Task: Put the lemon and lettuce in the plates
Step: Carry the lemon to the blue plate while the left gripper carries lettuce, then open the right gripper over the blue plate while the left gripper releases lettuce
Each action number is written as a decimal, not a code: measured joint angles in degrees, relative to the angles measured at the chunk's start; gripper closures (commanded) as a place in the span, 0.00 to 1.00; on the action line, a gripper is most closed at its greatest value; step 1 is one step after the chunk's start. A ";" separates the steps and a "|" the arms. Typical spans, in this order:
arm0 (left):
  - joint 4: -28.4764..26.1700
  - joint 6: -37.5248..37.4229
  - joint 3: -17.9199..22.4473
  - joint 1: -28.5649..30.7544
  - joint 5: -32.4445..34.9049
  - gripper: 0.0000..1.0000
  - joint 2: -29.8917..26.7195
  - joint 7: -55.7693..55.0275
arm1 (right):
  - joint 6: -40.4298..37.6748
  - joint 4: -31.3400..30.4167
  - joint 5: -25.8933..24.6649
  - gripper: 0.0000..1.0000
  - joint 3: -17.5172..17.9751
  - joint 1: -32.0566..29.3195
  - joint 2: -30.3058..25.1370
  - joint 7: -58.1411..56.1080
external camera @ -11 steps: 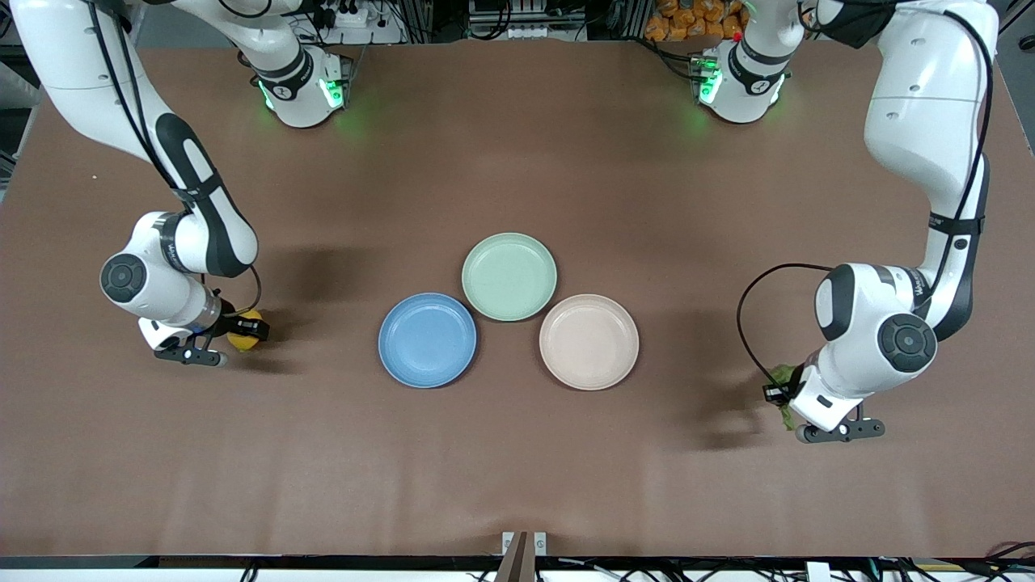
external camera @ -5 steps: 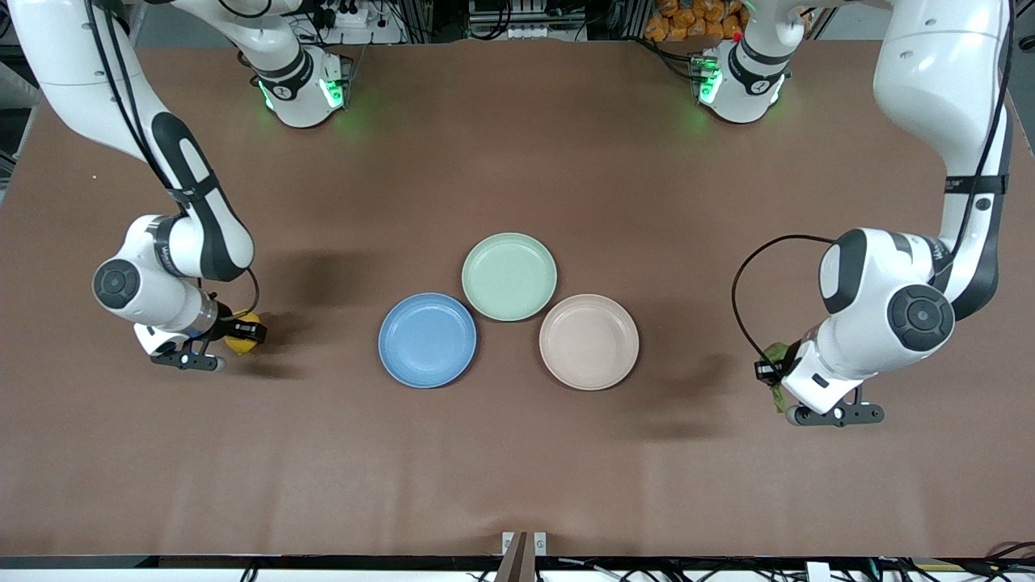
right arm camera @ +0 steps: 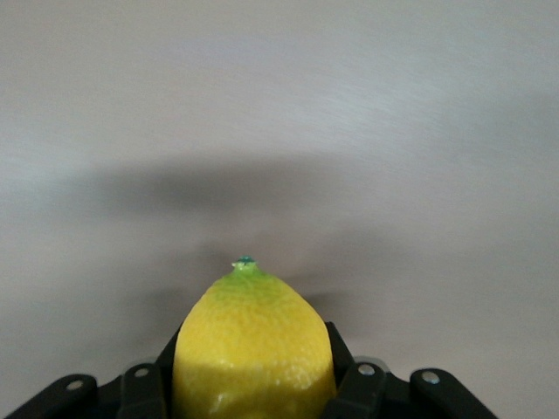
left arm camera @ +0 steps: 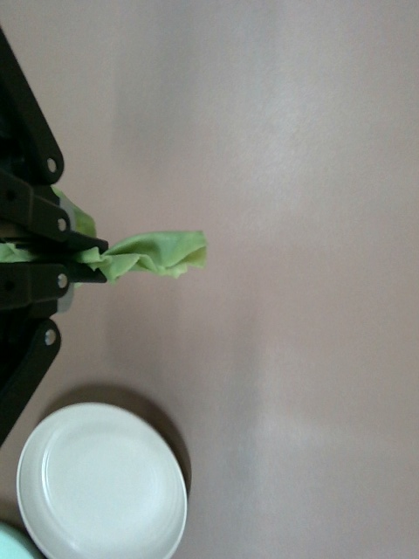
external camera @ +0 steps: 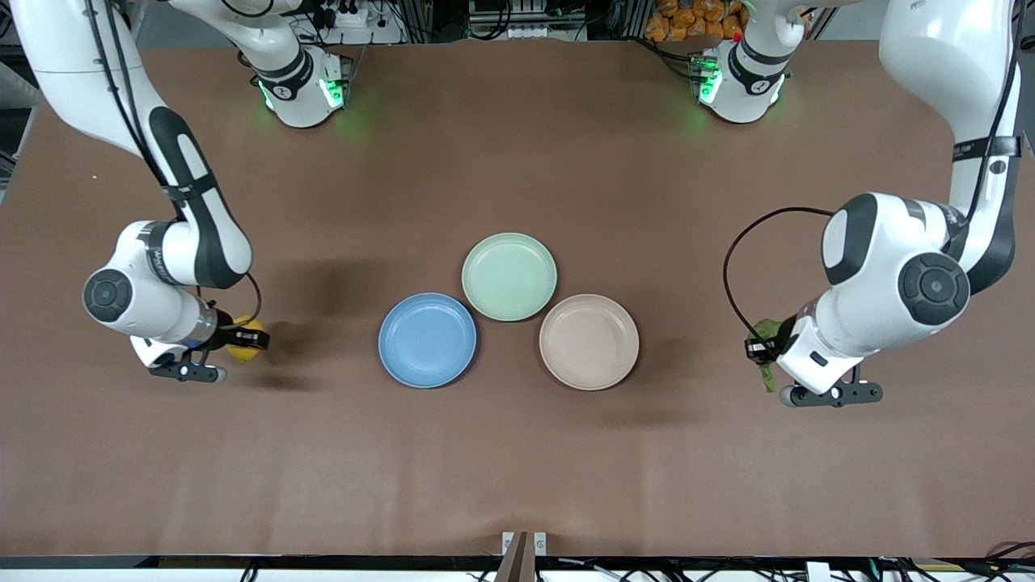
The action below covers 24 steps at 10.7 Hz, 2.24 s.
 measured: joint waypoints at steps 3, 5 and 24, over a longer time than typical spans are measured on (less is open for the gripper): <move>-0.12 -0.04 -3.03 -0.83 -1.36 1.00 -0.05 -6.14 | -0.08 2.57 0.87 0.70 0.11 5.93 0.02 6.86; -0.07 -0.04 -5.18 -1.01 -2.31 1.00 -0.06 -10.55 | -0.17 3.38 3.29 0.70 0.17 8.91 0.37 9.78; -0.14 16.89 -9.22 -8.55 -3.19 0.00 7.39 -23.56 | 6.29 10.27 3.87 0.00 -0.05 27.37 10.87 23.05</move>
